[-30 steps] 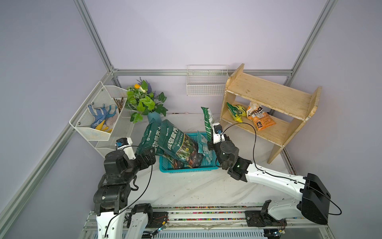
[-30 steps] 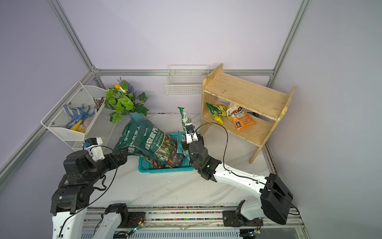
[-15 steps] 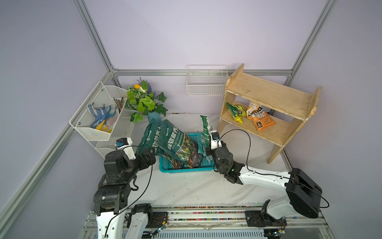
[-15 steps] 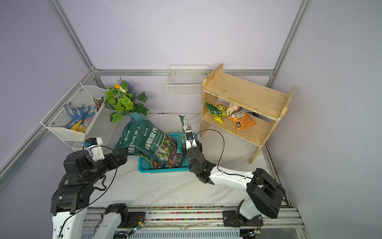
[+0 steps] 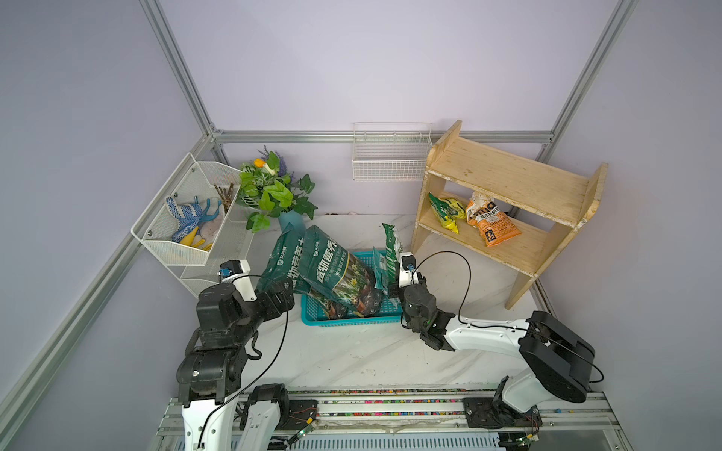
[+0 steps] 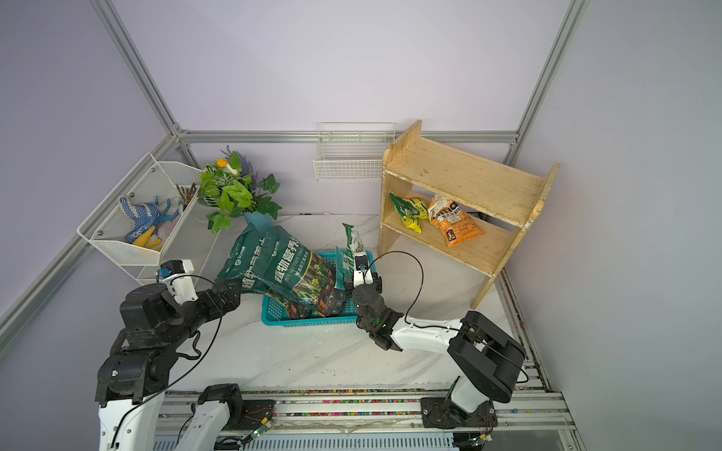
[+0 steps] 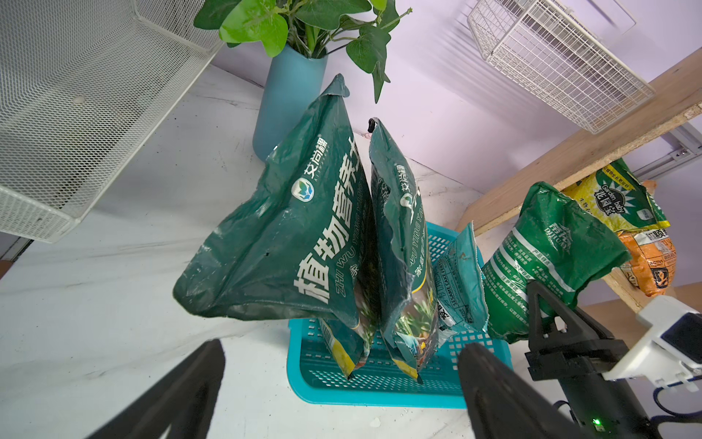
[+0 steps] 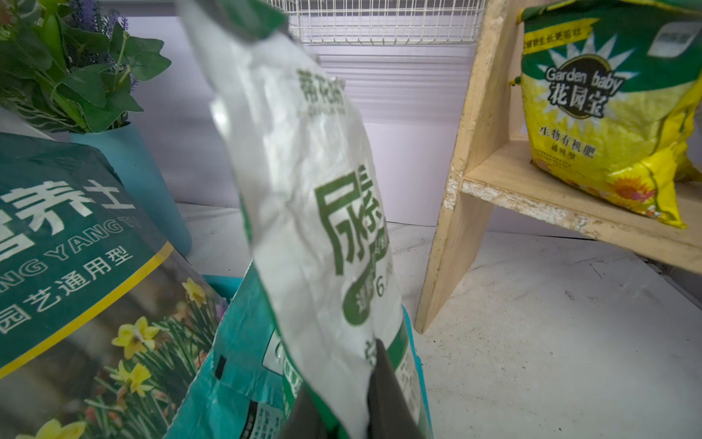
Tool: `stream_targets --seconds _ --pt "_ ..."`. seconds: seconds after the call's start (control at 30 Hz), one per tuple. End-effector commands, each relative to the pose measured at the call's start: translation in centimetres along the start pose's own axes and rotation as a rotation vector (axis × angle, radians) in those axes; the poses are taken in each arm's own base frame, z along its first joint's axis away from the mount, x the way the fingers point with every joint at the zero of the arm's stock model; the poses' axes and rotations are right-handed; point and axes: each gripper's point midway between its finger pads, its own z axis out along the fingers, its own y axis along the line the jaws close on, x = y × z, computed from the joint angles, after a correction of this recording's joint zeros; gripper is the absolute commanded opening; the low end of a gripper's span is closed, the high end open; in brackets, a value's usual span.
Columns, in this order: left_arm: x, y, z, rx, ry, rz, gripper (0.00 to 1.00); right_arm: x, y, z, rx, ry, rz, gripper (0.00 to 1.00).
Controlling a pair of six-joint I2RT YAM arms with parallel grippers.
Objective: Take down the fertilizer bag from the shelf
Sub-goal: Place the fertilizer bag in the storage box.
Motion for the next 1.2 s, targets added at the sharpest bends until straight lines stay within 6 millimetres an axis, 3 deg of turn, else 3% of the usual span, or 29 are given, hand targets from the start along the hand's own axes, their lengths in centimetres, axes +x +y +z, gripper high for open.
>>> stream_targets --seconds 0.0,0.43,0.6,0.83,0.97,1.17 --pt "1.1 0.4 0.8 0.002 0.022 -0.011 1.0 -1.2 1.1 0.6 -0.023 -0.062 0.111 0.0" --pt "1.1 0.4 0.8 0.003 0.022 -0.011 1.0 5.1 2.7 1.4 -0.081 0.017 0.193 0.0" --pt "1.1 0.4 0.8 0.002 0.022 -0.011 1.0 7.4 1.2 0.7 -0.041 0.034 0.138 0.0" --pt "1.1 0.4 0.8 0.003 0.022 -0.011 1.0 10.8 -2.9 -1.7 0.068 0.058 -0.025 0.0" --pt "1.1 0.4 0.8 0.001 0.021 -0.011 1.0 11.8 -3.8 -2.3 0.101 0.053 -0.144 0.0" --pt "1.1 0.5 0.8 -0.001 0.022 -0.01 1.0 12.0 -0.8 -1.5 0.099 0.04 -0.344 0.0"
